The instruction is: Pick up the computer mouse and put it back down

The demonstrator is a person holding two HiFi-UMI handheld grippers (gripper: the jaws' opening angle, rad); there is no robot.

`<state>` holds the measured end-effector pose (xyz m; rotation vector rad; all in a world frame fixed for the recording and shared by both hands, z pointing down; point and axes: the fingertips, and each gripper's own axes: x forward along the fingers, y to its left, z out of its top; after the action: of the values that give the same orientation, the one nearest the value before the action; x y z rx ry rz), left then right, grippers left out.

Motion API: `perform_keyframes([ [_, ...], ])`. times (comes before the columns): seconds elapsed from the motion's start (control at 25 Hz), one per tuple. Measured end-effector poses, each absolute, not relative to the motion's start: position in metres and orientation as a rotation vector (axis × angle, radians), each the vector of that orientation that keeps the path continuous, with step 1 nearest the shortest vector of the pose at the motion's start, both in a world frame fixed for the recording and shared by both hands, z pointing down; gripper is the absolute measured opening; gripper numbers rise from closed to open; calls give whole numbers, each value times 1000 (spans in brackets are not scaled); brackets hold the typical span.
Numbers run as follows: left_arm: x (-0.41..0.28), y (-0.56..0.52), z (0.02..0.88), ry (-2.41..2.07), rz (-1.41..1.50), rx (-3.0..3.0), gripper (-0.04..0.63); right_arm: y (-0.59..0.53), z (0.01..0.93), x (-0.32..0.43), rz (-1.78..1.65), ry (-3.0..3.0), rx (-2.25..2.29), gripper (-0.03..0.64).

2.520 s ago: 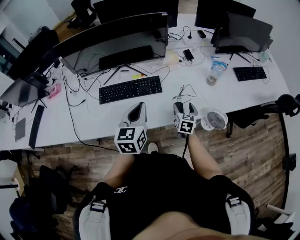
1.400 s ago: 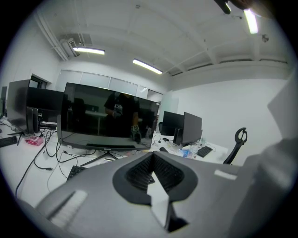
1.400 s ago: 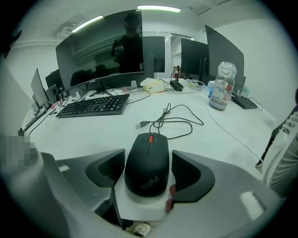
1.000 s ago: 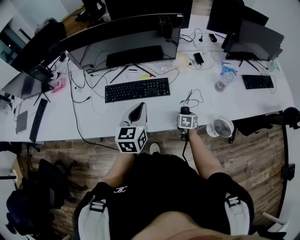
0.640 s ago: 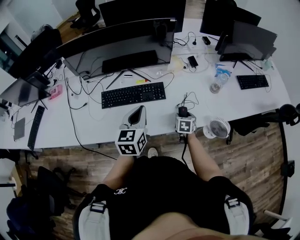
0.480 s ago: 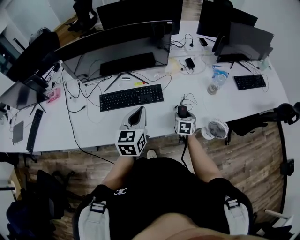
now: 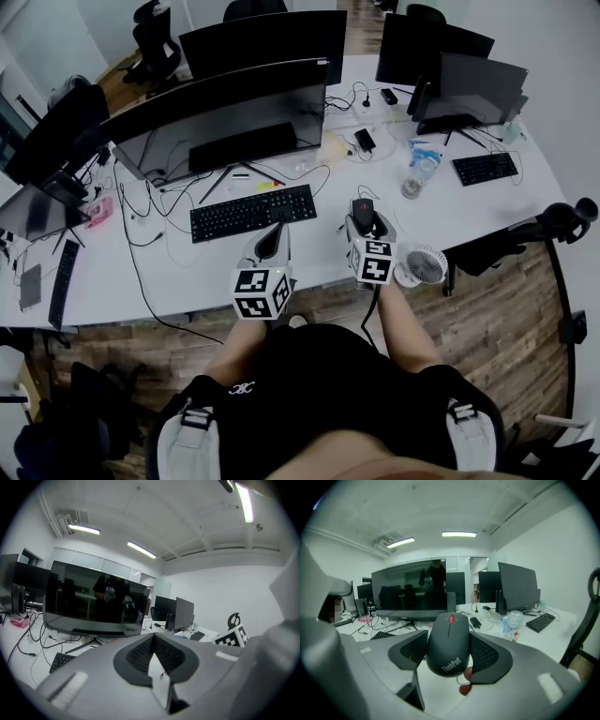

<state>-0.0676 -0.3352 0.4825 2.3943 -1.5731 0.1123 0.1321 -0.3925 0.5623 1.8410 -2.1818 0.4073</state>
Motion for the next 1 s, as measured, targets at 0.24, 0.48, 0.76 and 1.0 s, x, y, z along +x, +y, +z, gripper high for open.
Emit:
perform_keyframes([
  [0.24, -65, -343, 474, -1569, 82, 2416, 54, -387, 485, 133, 265, -2333, 1924, 285],
  [0.48, -59, -348, 468, -1558, 52, 2447, 54, -374, 421, 133, 100, -2480, 1970, 284],
  [0.76, -58, -352, 469, -1552, 57, 2446, 54, -363, 389, 137, 23, -2568, 2003, 285],
  [1.0, -56, -354, 471, -1546, 68, 2445, 54, -366, 396, 141, 60, -2558, 2007, 285],
])
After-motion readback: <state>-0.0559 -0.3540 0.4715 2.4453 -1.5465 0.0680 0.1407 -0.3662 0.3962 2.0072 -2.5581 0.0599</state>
